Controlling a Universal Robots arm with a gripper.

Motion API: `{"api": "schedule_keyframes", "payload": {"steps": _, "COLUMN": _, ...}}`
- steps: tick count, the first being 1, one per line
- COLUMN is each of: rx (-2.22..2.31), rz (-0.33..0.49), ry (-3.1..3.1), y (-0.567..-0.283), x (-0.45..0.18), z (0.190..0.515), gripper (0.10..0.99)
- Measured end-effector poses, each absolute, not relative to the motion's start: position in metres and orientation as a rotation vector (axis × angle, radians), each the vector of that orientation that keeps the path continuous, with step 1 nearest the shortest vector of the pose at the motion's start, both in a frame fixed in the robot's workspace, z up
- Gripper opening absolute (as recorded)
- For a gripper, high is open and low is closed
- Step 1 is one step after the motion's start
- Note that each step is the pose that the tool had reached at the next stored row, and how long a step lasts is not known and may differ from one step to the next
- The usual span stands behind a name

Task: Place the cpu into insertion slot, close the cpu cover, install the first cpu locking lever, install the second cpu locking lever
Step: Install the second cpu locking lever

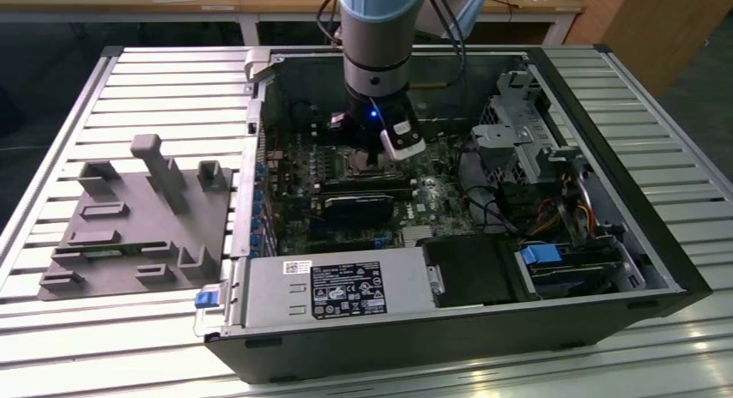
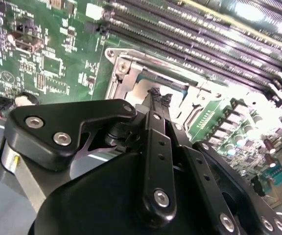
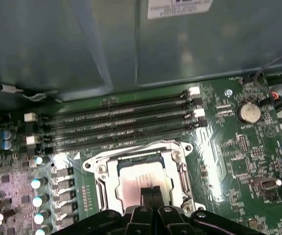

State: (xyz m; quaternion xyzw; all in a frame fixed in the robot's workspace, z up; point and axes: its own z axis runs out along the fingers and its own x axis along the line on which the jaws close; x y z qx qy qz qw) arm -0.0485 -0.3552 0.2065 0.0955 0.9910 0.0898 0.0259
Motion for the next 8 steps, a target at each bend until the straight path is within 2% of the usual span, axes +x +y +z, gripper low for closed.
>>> {"api": "schedule_keyframes", "payload": {"steps": 8, "rx": 0.295, "rz": 0.277, "ry": 3.062, "y": -0.352, "x": -0.048, "z": 0.218, "gripper": 0.106}}
